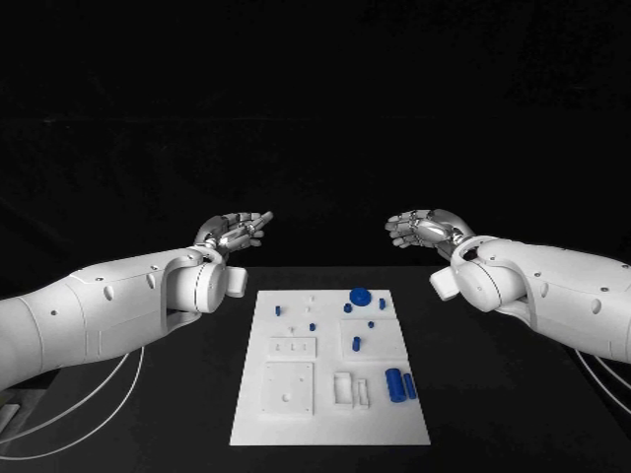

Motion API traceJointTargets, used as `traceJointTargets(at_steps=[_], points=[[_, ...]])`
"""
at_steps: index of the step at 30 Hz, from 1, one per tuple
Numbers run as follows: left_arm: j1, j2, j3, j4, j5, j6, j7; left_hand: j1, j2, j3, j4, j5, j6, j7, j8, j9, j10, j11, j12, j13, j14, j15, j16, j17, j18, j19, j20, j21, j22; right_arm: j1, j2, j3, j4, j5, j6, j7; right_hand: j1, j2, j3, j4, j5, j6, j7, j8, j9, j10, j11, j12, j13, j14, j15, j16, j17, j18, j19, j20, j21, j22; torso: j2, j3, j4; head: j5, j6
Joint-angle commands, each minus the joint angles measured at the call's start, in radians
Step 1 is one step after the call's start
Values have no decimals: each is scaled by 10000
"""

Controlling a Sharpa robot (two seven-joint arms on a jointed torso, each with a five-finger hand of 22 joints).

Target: Assemble the parts on the task board

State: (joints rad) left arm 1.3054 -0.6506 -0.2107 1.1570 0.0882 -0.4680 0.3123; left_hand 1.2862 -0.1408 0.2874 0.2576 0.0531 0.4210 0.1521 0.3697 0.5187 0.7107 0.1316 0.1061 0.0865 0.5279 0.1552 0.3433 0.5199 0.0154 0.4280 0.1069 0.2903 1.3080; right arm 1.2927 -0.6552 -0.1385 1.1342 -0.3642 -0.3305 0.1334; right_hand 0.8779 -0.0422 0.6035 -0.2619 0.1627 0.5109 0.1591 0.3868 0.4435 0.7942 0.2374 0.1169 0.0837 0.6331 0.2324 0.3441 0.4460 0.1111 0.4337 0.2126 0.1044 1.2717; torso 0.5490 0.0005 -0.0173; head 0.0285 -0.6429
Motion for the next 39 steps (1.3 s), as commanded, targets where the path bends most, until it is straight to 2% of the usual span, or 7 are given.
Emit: traceJointTargets(at_steps=[1, 7, 12, 15, 34, 37, 39], points=[[20, -92, 10, 179, 97, 544, 179, 808, 318, -98, -398, 442, 978, 343, 352, 54, 1051, 199, 458, 182, 1101, 85, 489, 109, 233, 1061, -306, 354, 140, 1, 171, 4, -257, -3300, -68, -152, 1615, -431, 1024, -108, -92, 1800, 445, 503, 9, 2067, -602, 647, 282, 2800, -1006, 1232, 499, 1044, 2978, -190, 711, 180, 20, 3, 4, 11, 23], [30, -441, 13, 688, -251, 694, 157, 1733, 739, -439, -977, 631, 2509, 420, 491, -212, 2837, 169, 963, 336, 3568, -319, 1363, 281, 758, 3158, -764, 1139, 160, 0, 473, 9, -558, -5988, -7, -114, 2116, -622, 1347, -209, -156, 2971, 216, 560, -127, 3310, -1181, 817, 527, 5784, -2228, 2591, 1530, 1507, 6252, -905, 1986, 245, 135, 12, 49, -13, 72], [137, -775, 16, 1299, -689, 1074, 107, 2045, 828, -555, -1358, 597, 3326, 270, 512, -367, 3833, -39, 1176, 451, 5137, -1005, 2185, 695, 969, 4399, -1190, 2025, 281, -4, 820, 14, -958, -7997, 65, -183, 2477, -796, 1194, -197, 344, 3550, 32, 433, -226, 3844, -1570, 691, 653, 7266, -2641, 5006, 3213, 1507, 8692, -2182, 3790, 533, 340, 32, 148, -91, 140], [235, -980, 18, 1731, -793, 1225, 103, 2028, 795, -775, -1608, 537, 3621, 205, 309, -552, 4138, -124, 1016, 434, 5687, -1354, 2773, 1060, 991, 4857, -1494, 2745, 278, -11, 1041, 14, -1210, -9120, 143, -312, 2566, -892, 1204, -271, 338, 3700, 4, 245, -308, 3990, -1575, 470, 692, 7287, -2697, 6372, 4115, 1507, 9019, -2455, 4936, 666, 505, 45, 229, -143, 224], [477, -1461, 57, 3049, -876, 1473, 55, 1588, 657, -910, -1679, 436, 3962, 211, -253, -905, 5102, -389, 651, 582, 5425, -1512, 3494, 1485, 667, 4510, -1974, 3781, 181, -497, 2069, 16, -2345, -12577, 258, -1066, 2533, -1265, 1124, -251, -374, 3807, -102, -45, -340, 4046, -1500, -98, 739, 7097, -2589, 7314, 4086, 1507, 8886, -2678, 6685, 622, 1508, 113, 707, -476, 661], [477, -1460, 58, 3097, -876, 1487, 42, 1568, 655, -915, -1670, 427, 3974, 210, -262, -908, 5090, -381, 621, 588, 5407, -1504, 3485, 1473, 655, 4488, -1976, 3782, 174, -542, 2103, 15, -2385, -12837, 295, -1175, 2546, -1296, 1134, -250, -452, 3824, -108, -57, -338, 4062, -1496, -134, 743, 7087, -2582, 7359, 4048, 1507, 8866, -2677, 6747, 617, 1683, -25, 1018, -775, 763], [477, -1434, 58, 3083, -876, 1495, 40, 1553, 654, -919, -1662, 421, 3982, 210, -269, -910, 5078, -373, 597, 591, 5398, -1500, 3480, 1466, 647, 4474, -1977, 3783, 170, -579, 2106, 15, -2379, -12932, 291, -1215, 2545, -1316, 1137, -244, -509, 3841, -111, -62, -335, 4075, -1495, -155, 746, 7082, -2581, 7387, 4023, 1507, 8858, -2675, 6785, 613, 1786, -18, 1057, -796, 795]])
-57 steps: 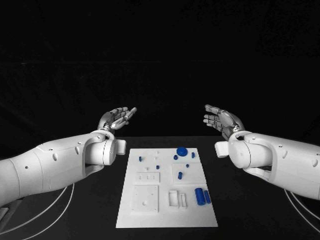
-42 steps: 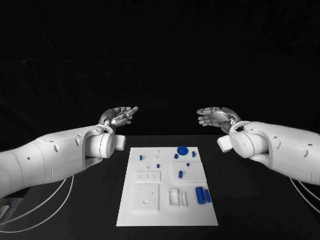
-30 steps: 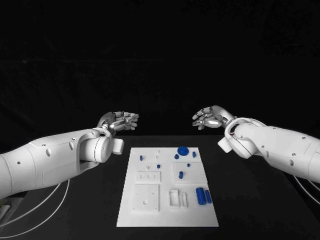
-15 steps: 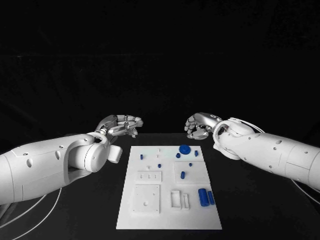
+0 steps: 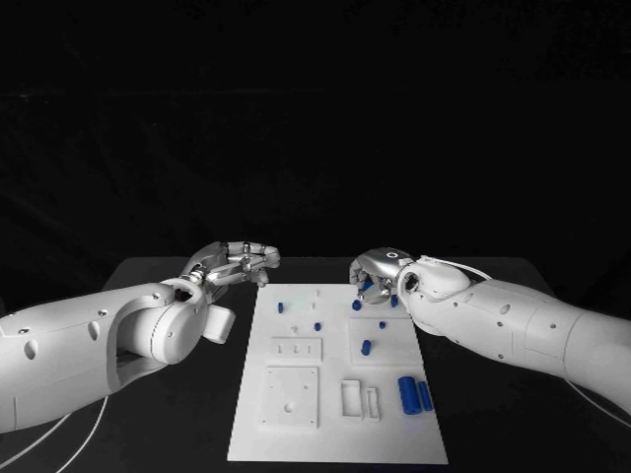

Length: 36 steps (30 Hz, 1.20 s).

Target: Assemble the parts on the task board

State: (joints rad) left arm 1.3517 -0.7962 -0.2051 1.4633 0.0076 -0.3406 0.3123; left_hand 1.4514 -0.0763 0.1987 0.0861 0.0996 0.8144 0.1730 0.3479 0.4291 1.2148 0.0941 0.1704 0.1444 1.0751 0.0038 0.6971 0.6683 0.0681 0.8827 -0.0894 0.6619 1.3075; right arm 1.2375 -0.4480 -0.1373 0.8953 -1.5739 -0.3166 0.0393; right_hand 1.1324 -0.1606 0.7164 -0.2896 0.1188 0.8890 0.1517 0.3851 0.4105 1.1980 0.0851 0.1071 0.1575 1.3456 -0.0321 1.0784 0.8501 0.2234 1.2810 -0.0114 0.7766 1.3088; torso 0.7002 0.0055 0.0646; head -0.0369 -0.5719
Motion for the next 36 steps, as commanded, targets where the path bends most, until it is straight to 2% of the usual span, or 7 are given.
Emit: traceJointTargets(at_steps=[1, 9, 21, 24, 25, 27, 36], points=[[14, 36, 2, 6, -69, 223, 42, -106, 8, -34, 57, -48, 50, 0, -55, -16, 33, 5, -54, 14, -78, 14, -60, -21, 117, -78, -15, 68, 174, -35, 30, 2, 17, -869, 167, -285, 1, -143, 12, 35, -92, 67, -37, -46, -3, 44, 28, -64, 10, -45, 64, 56, -29, 384, 381, -436, 77, 241, 305, -64, 243, -148, 98], [12, 71, 0, -50, -58, 270, 27, -137, 6, -44, 76, -60, 53, 2, -73, -22, 17, 18, -94, 22, -93, 21, -67, -35, 106, -99, -16, 72, 166, -72, 32, -5, 18, -1159, 203, -398, 6, -202, 37, 45, -177, 94, -42, -64, 1, 63, 33, -116, 15, -57, 69, 118, -90, 384, 369, -430, 155, 235, 505, -40, 280, -220, 129], [11, 80, -7, -144, -8, 334, -54, -231, -11, -78, 149, -91, 59, 8, -108, -32, 18, 29, -153, 48, -106, 27, -72, -57, 92, -123, -20, 87, 154, -79, -151, -10, 47, -1704, -40, -765, -24, -461, 123, 108, -250, 81, -28, -143, -9, -84, 106, -331, -28, -82, 140, 263, -238, 384, 347, -401, 276, 214, 721, -17, 224, -228, 244], [10, 94, -9, -188, 21, 344, -81, -274, -20, -89, 193, -96, 56, 12, -125, -37, 19, 32, -177, 60, -111, 28, -73, -67, 90, -130, -21, 94, 149, -79, -205, -10, 79, -1747, -31, -799, -16, -511, 163, 127, -278, 86, -25, -154, -9, -109, 120, -362, -38, -89, 154, 291, -269, 384, 346, -396, 292, 209, 763, -15, 228, -229, 279], [10, 90, -10, -187, 21, 344, -85, -282, -21, -91, 201, -97, 56, 14, -128, -38, 19, 32, -181, 62, -112, 28, -73, -69, 89, -132, -21, 94, 148, -79, -222, -10, 96, -1747, -22, -800, -17, -532, 175, 136, -292, 84, -24, -161, -10, -119, 125, -372, -42, -90, 159, 301, -281, 384, 346, -393, 296, 207, 771, -14, 237, -238, 277], [10, 88, -10, -199, 30, 355, -97, -294, -25, -94, 217, -99, 53, 15, -136, -40, 19, 34, -190, 67, -113, 28, -73, -72, 89, -134, -22, 97, 146, -79, -240, -10, 116, -1749, 0, -798, -24, -572, 194, 156, -315, 85, -25, -169, -10, -139, 135, -389, -50, -95, 169, 321, -303, 384, 351, -391, 306, 203, 786, -41, 373, -361, 279], [9, 102, -14, -253, 80, 378, -139, -326, -31, -103, 261, -110, 51, 18, -152, -45, 22, 37, -215, 80, -121, 30, -76, -82, 89, -142, -24, 103, 141, -79, -261, -10, 158, -1811, 87, -803, 6, -587, 273, 195, -361, 98, -28, -185, -7, -141, 141, -394, -60, -108, 176, 370, -360, 384, 372, -388, 328, 194, 872, -30, 360, -377, 347]])
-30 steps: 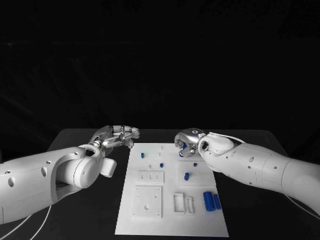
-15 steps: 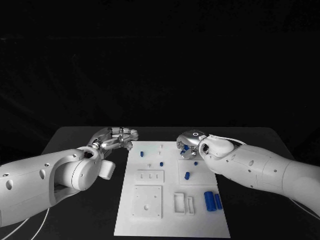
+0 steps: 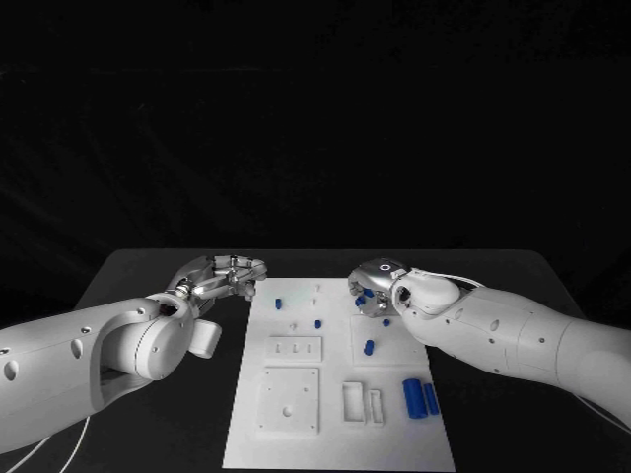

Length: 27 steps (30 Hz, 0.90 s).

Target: Assemble the parts on the task board

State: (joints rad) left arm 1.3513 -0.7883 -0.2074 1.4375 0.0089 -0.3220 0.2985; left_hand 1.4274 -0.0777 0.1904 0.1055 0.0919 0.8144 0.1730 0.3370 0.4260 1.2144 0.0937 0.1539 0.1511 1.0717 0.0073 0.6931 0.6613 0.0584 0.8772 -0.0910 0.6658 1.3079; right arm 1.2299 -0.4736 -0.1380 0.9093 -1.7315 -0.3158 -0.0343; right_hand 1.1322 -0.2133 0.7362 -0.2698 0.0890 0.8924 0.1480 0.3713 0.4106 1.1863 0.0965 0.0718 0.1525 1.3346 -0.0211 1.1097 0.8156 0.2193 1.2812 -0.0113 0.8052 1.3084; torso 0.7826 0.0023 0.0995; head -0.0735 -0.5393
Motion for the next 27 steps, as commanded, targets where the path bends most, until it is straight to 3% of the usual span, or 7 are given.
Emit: traceJointTargets(at_steps=[1, 12, 15, 20, 27], points=[[13, 25, 9, 5, 66, 198, -3, -89, -16, -20, 71, -34, 52, 19, -45, -13, 26, 40, -52, 14, -87, -5, -36, -13, 186, -88, -8, 65, 136, -4, -5, -3, 24, -235, 88, -59, 10, -52, 89, 7, -77, 78, 7, -44, -6, -4, 23, -32, -7, 1, 64, 67, -25, 425, 372, -387, 46, 196, 59, 4, 12, -13, 32], [13, 28, 8, -18, 66, 224, -52, -88, -8, -16, 85, -37, 54, 18, -50, -14, 30, 39, -62, 22, -88, -6, -35, -18, 189, -90, -10, 68, 134, -4, -14, -3, 63, -420, 131, -147, 32, 271, 438, 182, -365, 810, -211, 246, 178, 934, -321, 369, 360, -55, -264, 238, -250, 425, 472, -359, 382, 255, 133, 10, 21, -14, 76], [13, 19, 8, -13, 65, 231, -66, -80, -7, -14, 85, -39, 57, 17, -51, -14, 33, 38, -65, 25, -89, -6, -35, -19, 190, -91, -11, 69, 133, -4, -28, -3, 94, -568, -127, -302, 158, 486, 629, 76, -381, 1061, -317, 360, 273, 1195, -440, 494, 531, -85, -392, 287, -295, 425, 430, -378, 517, 251, 145, 8, 15, -12, 70], [13, 18, 6, -19, 65, 239, -76, -75, -8, -13, 85, -41, 59, 16, -53, -14, 36, 37, -68, 28, -90, -7, -35, -20, 191, -93, -12, 71, 132, -4, -34, -2, 213, -789, -471, -578, 147, 534, 739, -53, -400, 1280, -417, 472, 420, 1613, -637, 770, 904, -115, -573, 329, -367, 425, 395, -416, 755, 251, 168, 17, -8, 3, 104], [13, 18, 3, -24, 65, 235, -82, -69, -9, -12, 88, -48, 60, 16, -56, -14, 39, 37, -74, 33, -90, -7, -34, -23, 192, -96, -13, 73, 131, -2, -91, 7, 509, -994, -1350, -1085, 138, 580, 813, -130, -401, 1323, -440, 464, 544, 1536, -660, 811, 1291, -112, -598, 418, -445, 425, 326, -473, 996, 235, 189, 19, -1, 0, 168]])
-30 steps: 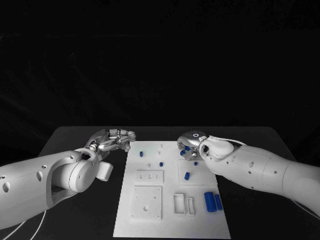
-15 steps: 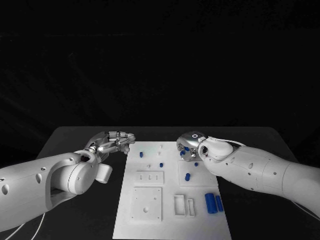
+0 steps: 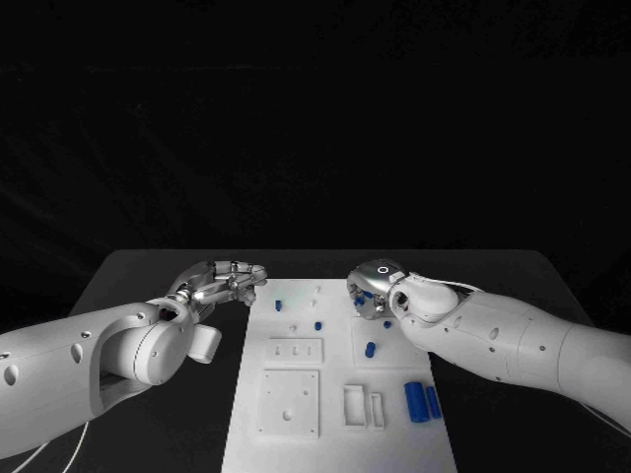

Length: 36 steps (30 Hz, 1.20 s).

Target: Assemble the parts on the task board

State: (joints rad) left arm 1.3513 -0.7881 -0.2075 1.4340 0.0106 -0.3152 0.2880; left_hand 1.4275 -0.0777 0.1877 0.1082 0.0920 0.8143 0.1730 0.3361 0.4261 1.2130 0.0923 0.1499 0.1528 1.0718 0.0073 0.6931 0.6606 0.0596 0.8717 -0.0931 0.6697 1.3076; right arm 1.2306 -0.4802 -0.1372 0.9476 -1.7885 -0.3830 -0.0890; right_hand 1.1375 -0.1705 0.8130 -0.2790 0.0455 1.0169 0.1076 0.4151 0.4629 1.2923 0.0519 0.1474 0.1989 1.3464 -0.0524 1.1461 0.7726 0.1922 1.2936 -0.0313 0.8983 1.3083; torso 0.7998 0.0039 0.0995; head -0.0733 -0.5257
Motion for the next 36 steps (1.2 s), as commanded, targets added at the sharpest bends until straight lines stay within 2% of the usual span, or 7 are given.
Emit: traceJointTargets(at_steps=[1, 16, 25, 28, 36], points=[[13, 13, 4, 14, 48, 165, 21, -69, -10, 14, 62, -49, 61, 16, -47, -16, 54, 51, -35, 16, -91, -7, -34, -16, 179, -40, 8, 35, 134, -7, -32, 2, 171, -443, -802, -609, 87, 153, 51, -39, 34, 88, -40, 27, 34, 471, -217, 58, 867, -229, -288, 67, -21, 696, 197, -279, 87, 235, 22, 1, -2, 4, 45], [12, 80, 4, -40, 50, 170, 30, -60, -9, 14, 67, -56, 58, 17, -55, -17, 57, 51, -45, 23, -91, -8, -32, -19, 180, -42, 7, 39, 132, 14, 361, 81, 395, -808, -1744, -1215, 146, 121, 40, -53, 34, 176, -76, 31, 130, 468, -249, 86, 1149, -262, -321, 135, -80, 696, 158, -343, 232, 219, 66, -3, 12, 20, 186], [13, 175, 5, -93, 50, 183, 28, -54, -5, 13, 71, -59, 54, 20, -62, -19, 59, 52, -54, 28, -91, -8, -30, -22, 181, -44, 7, 42, 130, 39, 809, 93, 88, -817, -1911, -1248, 158, 107, 41, -46, 35, 197, -85, 25, 154, 466, -260, 89, 1228, -283, -333, 128, -114, 696, 132, -357, 249, 210, 97, -10, 38, 13, 266], [14, 146, 6, -26, 50, 162, 28, -53, -4, 13, 72, -60, 54, 20, -64, -19, 60, 52, -56, 30, -92, -8, -30, -23, 181, -45, 7, 43, 130, 65, 962, 94, -66, -817, -1988, -1261, 160, 104, 42, -45, 35, 197, -85, 23, 156, 461, -260, 87, 1238, -286, -333, 127, -119, 696, 128, -358, 250, 209, 121, -22, 65, 1, 302], [23, 100, 16, 145, 43, 125, 28, -41, -9, 12, 69, -61, 55, 20, -67, -19, 61, 52, -63, 34, -92, -9, -29, -25, 182, -47, 6, 45, 129, 101, 1278, 95, -401, -793, -1991, -1176, 165, 94, 48, -42, 35, 199, -86, 16, 162, 451, -260, 82, 1263, -290, -334, 126, -132, 695, 121, -361, 255, 206, 233, -81, 194, -52, 371]])
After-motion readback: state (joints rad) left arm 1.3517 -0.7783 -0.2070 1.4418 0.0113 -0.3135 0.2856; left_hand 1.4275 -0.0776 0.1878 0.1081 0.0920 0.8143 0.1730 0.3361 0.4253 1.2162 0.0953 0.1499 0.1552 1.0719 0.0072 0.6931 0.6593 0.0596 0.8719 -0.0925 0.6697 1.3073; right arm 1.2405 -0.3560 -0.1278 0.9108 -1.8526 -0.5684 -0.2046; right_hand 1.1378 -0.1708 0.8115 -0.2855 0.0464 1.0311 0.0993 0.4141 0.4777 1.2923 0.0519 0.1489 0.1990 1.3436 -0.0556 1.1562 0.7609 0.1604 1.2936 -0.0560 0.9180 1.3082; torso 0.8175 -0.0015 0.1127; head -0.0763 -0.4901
